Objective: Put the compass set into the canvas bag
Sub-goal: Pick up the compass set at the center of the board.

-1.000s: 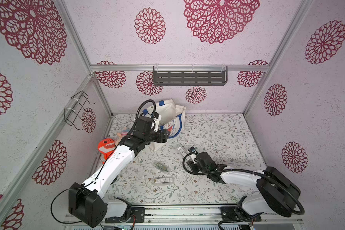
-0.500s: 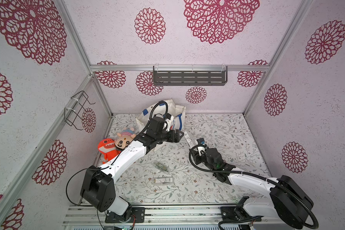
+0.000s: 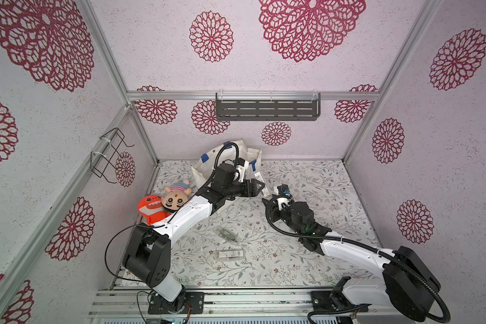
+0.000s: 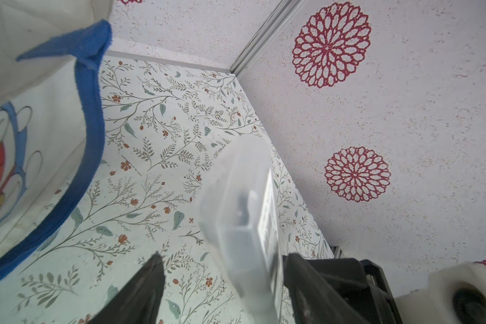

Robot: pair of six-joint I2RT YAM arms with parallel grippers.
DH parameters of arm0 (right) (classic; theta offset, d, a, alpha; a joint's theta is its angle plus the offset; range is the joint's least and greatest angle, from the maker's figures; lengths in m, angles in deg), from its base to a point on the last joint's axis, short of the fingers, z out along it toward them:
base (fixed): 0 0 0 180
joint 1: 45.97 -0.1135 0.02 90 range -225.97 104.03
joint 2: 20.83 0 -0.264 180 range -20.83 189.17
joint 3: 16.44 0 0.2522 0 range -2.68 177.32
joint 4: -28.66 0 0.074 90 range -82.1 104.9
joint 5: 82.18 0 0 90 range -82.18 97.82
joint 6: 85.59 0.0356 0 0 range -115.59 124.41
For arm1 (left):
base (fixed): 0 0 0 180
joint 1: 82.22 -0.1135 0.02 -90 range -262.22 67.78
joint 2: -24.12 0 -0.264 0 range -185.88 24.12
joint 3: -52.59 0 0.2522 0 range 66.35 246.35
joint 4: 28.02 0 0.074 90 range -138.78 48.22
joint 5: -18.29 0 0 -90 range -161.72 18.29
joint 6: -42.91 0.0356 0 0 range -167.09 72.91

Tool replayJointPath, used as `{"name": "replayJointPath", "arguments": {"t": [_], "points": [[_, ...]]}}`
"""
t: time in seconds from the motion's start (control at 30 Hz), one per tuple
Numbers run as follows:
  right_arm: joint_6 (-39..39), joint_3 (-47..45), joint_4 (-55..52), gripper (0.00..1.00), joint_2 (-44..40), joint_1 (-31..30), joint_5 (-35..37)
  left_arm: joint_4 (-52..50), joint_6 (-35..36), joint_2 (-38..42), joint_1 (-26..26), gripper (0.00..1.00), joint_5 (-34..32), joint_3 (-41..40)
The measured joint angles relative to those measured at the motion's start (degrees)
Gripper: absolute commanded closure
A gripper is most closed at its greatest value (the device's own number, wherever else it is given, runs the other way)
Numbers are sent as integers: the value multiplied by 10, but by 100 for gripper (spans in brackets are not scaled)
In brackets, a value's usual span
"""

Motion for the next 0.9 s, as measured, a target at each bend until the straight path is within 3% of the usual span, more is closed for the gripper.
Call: {"name": "replayJointPath", "arguments": {"t": [0.23,0.53,0.6,0.73,0.9], "points": [[1,1,1,82,10,0,-9,20,-11,-6,1,59,15,0],[10,1,0,80,15,1,-19,29,-15,-6,1,74,28,0],[12,1,0,71,15,2,-21,31,-14,-6,1,75,31,0],[15,1,-1,42,15,2,-23,31,-12,-6,1,76,32,0],[13,1,-5,30,14,2,-24,12,2,-6,-2,76,13,5]]}}
